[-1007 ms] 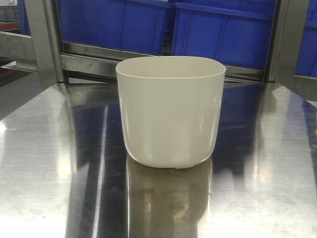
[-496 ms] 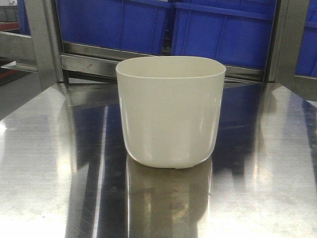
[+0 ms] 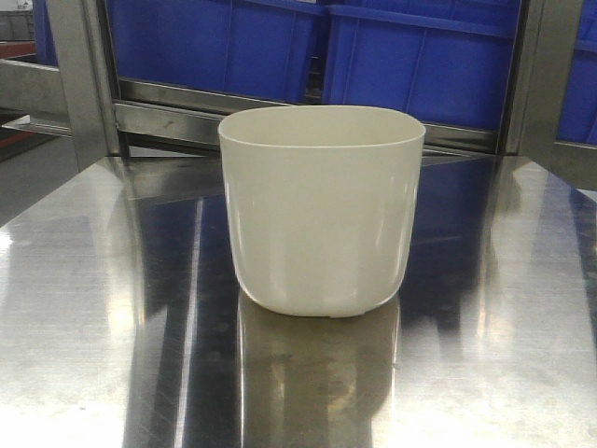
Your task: Move white bin to right shelf second layer
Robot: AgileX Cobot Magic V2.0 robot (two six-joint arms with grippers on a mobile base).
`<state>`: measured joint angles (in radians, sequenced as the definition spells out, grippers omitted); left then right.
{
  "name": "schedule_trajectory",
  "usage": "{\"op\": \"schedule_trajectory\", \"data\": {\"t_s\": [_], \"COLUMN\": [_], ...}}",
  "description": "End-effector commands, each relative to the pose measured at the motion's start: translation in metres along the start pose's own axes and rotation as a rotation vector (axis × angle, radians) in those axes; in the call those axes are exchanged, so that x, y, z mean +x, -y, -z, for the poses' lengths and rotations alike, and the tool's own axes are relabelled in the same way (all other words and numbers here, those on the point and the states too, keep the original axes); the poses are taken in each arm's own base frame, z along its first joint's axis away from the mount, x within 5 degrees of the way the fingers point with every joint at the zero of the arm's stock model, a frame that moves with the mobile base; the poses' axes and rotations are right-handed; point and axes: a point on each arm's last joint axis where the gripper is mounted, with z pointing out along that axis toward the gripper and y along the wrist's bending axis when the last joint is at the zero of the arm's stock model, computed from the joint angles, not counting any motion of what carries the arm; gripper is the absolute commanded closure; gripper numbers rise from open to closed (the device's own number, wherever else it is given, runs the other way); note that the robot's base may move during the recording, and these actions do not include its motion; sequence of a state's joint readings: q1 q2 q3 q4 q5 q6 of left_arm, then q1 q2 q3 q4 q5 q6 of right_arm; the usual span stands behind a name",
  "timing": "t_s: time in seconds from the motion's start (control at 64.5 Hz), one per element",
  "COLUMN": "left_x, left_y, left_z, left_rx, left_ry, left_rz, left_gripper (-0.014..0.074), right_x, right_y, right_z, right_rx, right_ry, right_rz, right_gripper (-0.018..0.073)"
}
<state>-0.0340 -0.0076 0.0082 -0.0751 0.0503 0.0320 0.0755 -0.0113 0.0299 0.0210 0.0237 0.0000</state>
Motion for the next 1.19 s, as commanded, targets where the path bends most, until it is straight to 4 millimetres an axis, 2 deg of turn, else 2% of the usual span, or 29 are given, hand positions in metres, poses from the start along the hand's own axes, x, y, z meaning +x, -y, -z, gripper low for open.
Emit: {"op": "schedule_trajectory", "data": {"t_s": [0.0, 0.139, 0.31, 0.403, 0.527, 0.651, 0.775, 0.976, 1.178], "left_x": [0.001, 0.001, 0.001, 0.001, 0.001, 0.001, 0.001, 0.001, 0.001], "left_y": [-0.001, -0.001, -0.001, -0.001, -0.001, -0.001, -0.001, -0.001, -0.001], "left_z": [0.001, 0.001, 0.001, 0.001, 0.001, 0.001, 0.001, 0.001, 0.001], "left_rx": [-0.002, -0.002, -0.002, -0.002, -0.002, -0.002, -0.002, -0.002, -0.002], "left_ry": [0.074, 0.074, 0.074, 0.074, 0.074, 0.074, 0.074, 0.074, 0.074], "left_rz": [0.008, 0.008, 0.008, 0.008, 0.008, 0.008, 0.008, 0.008, 0.008], "left_gripper": [0.0512, 0.0512, 0.0512, 0.0512, 0.0512, 0.0512, 0.0512, 0.0512, 0.0512], "right_x": [-0.008, -0.014, -0.039, -0.061, -0.094, -0.111, -0.113, -0.098, -0.089], "right_y": [0.000, 0.000, -0.001, -0.001, -0.002, -0.003, -0.004, -0.019, -0.060], "right_z": [0.001, 0.002, 0.003, -0.001, -0.016, -0.041, -0.071, -0.119, -0.160], "right_rx": [0.000, 0.000, -0.001, -0.001, -0.001, 0.002, 0.005, 0.037, 0.023], "right_ry": [0.097, 0.050, 0.012, -0.035, -0.082, -0.166, -0.329, -0.681, -0.907], "right_rz": [0.014, 0.014, 0.017, 0.017, 0.016, -0.003, -0.060, -0.127, -0.083], "right_gripper": [0.0510, 0.0510, 0.0510, 0.0510, 0.0510, 0.0510, 0.0510, 0.0496, 0.0286]}}
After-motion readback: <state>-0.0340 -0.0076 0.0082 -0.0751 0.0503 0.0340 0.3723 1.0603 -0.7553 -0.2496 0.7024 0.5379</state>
